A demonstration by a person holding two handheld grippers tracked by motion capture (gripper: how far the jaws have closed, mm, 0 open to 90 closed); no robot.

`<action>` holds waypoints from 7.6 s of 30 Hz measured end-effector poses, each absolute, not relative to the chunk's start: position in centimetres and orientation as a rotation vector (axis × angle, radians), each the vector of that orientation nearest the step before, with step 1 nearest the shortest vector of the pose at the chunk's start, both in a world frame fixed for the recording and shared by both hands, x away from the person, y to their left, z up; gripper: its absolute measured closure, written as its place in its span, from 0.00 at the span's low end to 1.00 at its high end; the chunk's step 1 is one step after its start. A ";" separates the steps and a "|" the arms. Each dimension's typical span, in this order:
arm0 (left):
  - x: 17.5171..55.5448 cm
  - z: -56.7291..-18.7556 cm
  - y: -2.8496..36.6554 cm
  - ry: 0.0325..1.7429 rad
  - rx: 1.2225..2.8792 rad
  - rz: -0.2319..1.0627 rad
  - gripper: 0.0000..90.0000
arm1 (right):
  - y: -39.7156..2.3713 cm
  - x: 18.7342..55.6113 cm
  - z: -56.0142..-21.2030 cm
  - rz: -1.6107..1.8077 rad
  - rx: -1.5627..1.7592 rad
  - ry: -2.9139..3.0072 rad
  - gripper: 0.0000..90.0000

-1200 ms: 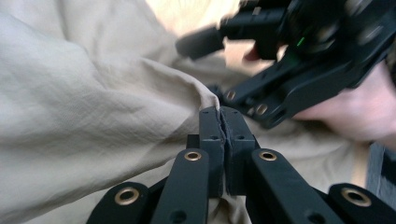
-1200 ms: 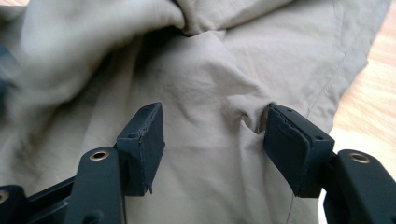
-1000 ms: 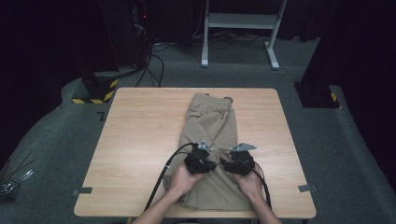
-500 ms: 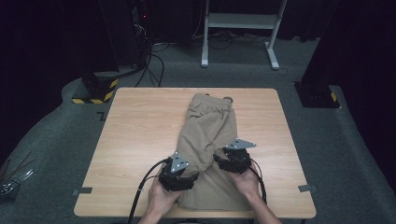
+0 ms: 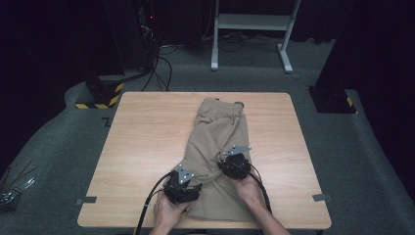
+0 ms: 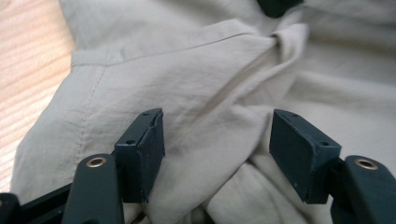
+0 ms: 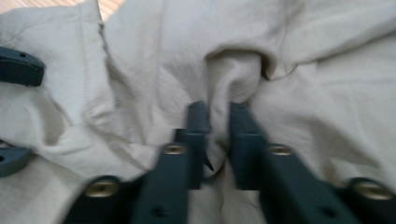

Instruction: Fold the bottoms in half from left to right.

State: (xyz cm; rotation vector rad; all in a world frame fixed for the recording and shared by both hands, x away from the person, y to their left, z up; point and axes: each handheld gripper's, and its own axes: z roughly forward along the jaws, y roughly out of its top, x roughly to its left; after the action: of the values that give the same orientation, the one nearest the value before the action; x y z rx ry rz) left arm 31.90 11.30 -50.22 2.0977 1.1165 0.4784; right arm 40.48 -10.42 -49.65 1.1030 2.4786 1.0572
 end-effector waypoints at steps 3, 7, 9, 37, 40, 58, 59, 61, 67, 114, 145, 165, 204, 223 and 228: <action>31.7 -50.1 11.0 1.109 2.115 0.499 0.38 | -10.8 40.2 -48.8 1.083 1.083 2.463 0.98; 31.9 -51.0 10.5 1.130 2.166 0.535 0.37 | -11.3 39.7 -46.9 1.120 1.037 2.408 0.98; 31.7 -51.1 10.5 1.131 2.170 0.549 0.36 | -11.8 39.5 -45.9 1.137 1.023 2.383 0.98; 31.8 -51.8 11.5 1.153 2.136 0.592 0.38 | -17.8 40.0 -51.4 0.958 1.274 2.338 0.96; 33.3 -51.8 12.3 1.183 2.123 0.603 0.39 | -17.2 41.1 -51.5 0.960 1.270 2.337 0.96; 34.9 -50.1 16.1 1.193 1.992 0.523 0.34 | -15.1 44.4 -49.9 0.999 1.270 2.332 0.67; 34.6 -50.0 16.1 1.192 1.999 0.522 0.33 | -14.9 44.0 -49.4 1.024 1.260 2.325 0.66; 34.0 -49.9 16.1 1.193 2.011 0.545 0.31 | -14.4 43.4 -48.2 1.073 1.215 2.322 0.65; 33.4 -50.7 16.1 1.233 2.038 0.575 0.29 | -10.8 43.0 -47.0 1.121 1.084 2.420 0.58; 32.2 -48.7 18.0 1.192 1.993 0.541 0.30 | -14.7 40.6 -48.7 1.137 1.132 2.447 0.59; 38.2 -48.7 18.1 1.209 1.957 0.458 0.31 | -18.0 33.7 -49.9 1.119 0.962 2.525 0.99; 35.3 -51.5 15.0 1.112 2.069 0.434 0.30 | -18.5 36.4 -50.3 1.085 1.268 2.361 0.85; 41.1 -50.8 13.5 1.172 2.124 0.399 0.91 | -18.7 41.6 -50.4 0.982 1.348 2.330 0.95; 35.4 -50.6 17.3 1.223 2.061 0.325 0.61 | -19.1 38.3 -50.1 1.065 1.244 2.397 0.78; 38.8 -50.4 16.4 1.237 2.028 0.326 0.57 | -18.6 40.6 -48.9 1.139 1.290 2.328 0.69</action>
State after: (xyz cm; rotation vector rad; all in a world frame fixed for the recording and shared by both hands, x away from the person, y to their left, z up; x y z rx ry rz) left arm 38.83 16.35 -50.37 2.0283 1.2370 0.3265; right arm 40.58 -18.64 -48.89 1.2897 2.3284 1.1392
